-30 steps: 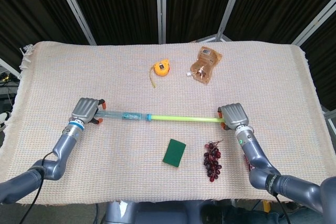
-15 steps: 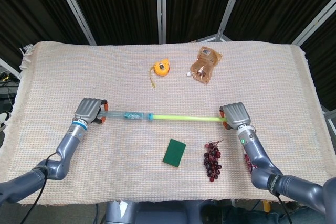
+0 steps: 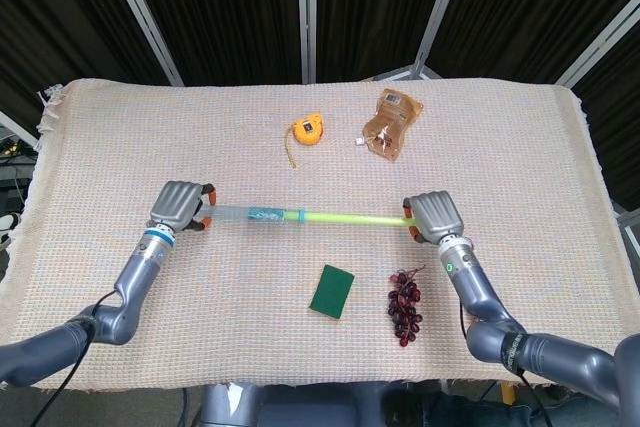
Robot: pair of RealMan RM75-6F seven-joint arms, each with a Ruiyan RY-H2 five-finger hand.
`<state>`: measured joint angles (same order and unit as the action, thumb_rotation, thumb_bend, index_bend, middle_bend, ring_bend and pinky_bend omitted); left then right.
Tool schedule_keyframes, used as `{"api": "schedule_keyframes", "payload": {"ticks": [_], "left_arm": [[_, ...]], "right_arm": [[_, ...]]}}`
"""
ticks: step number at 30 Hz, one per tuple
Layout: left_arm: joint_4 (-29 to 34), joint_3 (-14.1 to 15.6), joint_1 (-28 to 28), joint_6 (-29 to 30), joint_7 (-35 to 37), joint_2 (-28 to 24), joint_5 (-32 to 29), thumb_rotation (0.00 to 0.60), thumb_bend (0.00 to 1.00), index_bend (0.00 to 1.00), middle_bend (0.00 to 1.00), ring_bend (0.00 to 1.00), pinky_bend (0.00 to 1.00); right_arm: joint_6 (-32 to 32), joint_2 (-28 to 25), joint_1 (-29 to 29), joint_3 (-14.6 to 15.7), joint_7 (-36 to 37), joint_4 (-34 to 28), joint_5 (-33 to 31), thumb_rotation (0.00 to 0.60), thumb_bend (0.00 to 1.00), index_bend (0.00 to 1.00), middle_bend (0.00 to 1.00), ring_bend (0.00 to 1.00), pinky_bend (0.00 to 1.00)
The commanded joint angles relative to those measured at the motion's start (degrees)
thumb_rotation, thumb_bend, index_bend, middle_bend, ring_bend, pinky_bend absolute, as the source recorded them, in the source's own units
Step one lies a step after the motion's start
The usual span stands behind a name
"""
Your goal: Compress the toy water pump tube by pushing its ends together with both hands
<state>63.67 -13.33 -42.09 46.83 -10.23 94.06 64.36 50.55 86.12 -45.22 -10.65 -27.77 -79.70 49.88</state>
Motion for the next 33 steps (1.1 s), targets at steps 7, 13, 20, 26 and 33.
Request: {"api": "schedule_keyframes", "payload": {"ticks": [7,13,20,26,33], "left_arm": [[3.18,-1.26,-2.4,0.81,-3.51,1.49,-2.37,0.6,0.52,0.77,0.91,0.86,1.0],[3.84,-1.49,-3.52,1.23,-4.87,3.07,-3.6,0.6,0.52,0.77,0.91,0.86,1.0],[3.67,-1.79,-4.58,1.28,-5.04,4.81,-4.64,0.6,0.52,0.77,0.91,0.86,1.0],[3.4,-1.89,-5.16,1.33,-4.94,5.59,-5.27,0.6,0.52,0.77,0.91,0.86,1.0],[3.26,-1.86,-5.58,0.94,-4.5,5.96,-6.07,0.6,0.51,0.74,0.91,0.86,1.0]], "right_arm": [[0.46,1.97,-2.62,-0.86,-3.22,-1.21,-2.54,0.6,0.44,0.66,1.0,1.0,1.0],[0.68,3.89,-4.31,-1.1,-5.03,-0.88,-4.1,0.6,0.44,0.66,1.0,1.0,1.0],[0.83,5.67,-5.63,-1.19,-6.02,-0.24,-5.28,0.6,0.44,0.66,1.0,1.0,1.0],[0.86,6.59,-6.25,-1.16,-6.05,0.28,-5.89,0.6,0.44,0.66,1.0,1.0,1.0],[1.06,6.78,-6.37,-0.99,-5.57,0.56,-6.19,0.6,0.41,0.57,1.0,1.0,1.0]]}}
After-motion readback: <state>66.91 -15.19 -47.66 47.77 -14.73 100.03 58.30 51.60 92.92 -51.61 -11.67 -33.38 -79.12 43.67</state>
